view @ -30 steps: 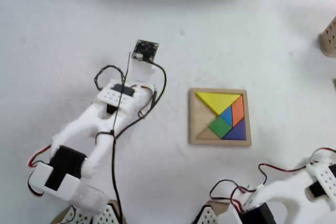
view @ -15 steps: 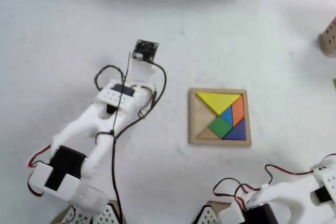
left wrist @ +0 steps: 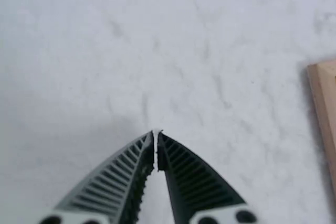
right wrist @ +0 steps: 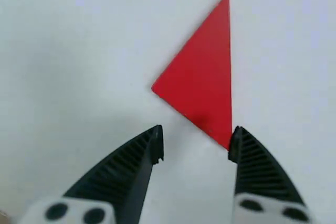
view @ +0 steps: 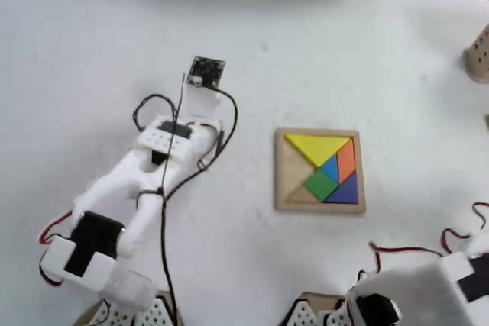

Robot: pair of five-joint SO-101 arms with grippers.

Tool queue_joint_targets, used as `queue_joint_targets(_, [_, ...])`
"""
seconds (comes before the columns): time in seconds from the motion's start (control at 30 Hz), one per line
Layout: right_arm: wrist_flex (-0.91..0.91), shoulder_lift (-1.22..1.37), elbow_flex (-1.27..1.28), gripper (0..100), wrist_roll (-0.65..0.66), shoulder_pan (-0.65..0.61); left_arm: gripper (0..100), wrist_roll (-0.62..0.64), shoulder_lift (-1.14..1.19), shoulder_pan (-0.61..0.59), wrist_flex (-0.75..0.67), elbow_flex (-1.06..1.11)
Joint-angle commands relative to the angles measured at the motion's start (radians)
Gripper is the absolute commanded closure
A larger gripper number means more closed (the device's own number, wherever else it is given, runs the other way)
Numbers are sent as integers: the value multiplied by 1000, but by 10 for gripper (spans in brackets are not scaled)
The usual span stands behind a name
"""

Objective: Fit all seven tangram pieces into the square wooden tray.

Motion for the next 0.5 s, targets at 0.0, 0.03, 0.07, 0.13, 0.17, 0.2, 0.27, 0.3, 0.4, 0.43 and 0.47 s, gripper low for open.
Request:
queue_joint_targets(0.0, [28, 77, -175, 765, 15, -10, 959, 28, 1, -10, -23, -34])
queue_joint_targets(0.03, [30, 101, -195, 752, 15, -10, 959, 28, 1, -10, -23, -34])
queue_joint_targets(0.07, [30, 120, -209, 741, 15, -10, 959, 28, 1, -10, -23, -34])
queue_joint_targets(0.13, [30, 153, -219, 725, 15, -16, 959, 28, 1, -10, -23, -35])
queue_joint_targets(0.17, [30, 165, -219, 724, 15, -21, 959, 28, 1, -10, -23, -35])
queue_joint_targets(0.2, [30, 176, -219, 724, 15, -22, 959, 28, 1, -10, -23, -35])
queue_joint_targets(0.27, [31, 193, -218, 724, 15, -25, 958, 28, 1, -10, -23, -35])
queue_joint_targets(0.3, [31, 200, -218, 724, 15, -25, 958, 28, 1, -10, -23, -35])
queue_joint_targets(0.4, [31, 206, -218, 722, 55, -27, 958, 28, 1, -10, -23, -35])
queue_joint_targets(0.43, [33, 206, -216, 722, 81, -28, 958, 28, 1, -10, -23, -35])
queue_joint_targets(0.47, [41, 206, -216, 722, 100, -36, 958, 28, 1, -10, -23, -35])
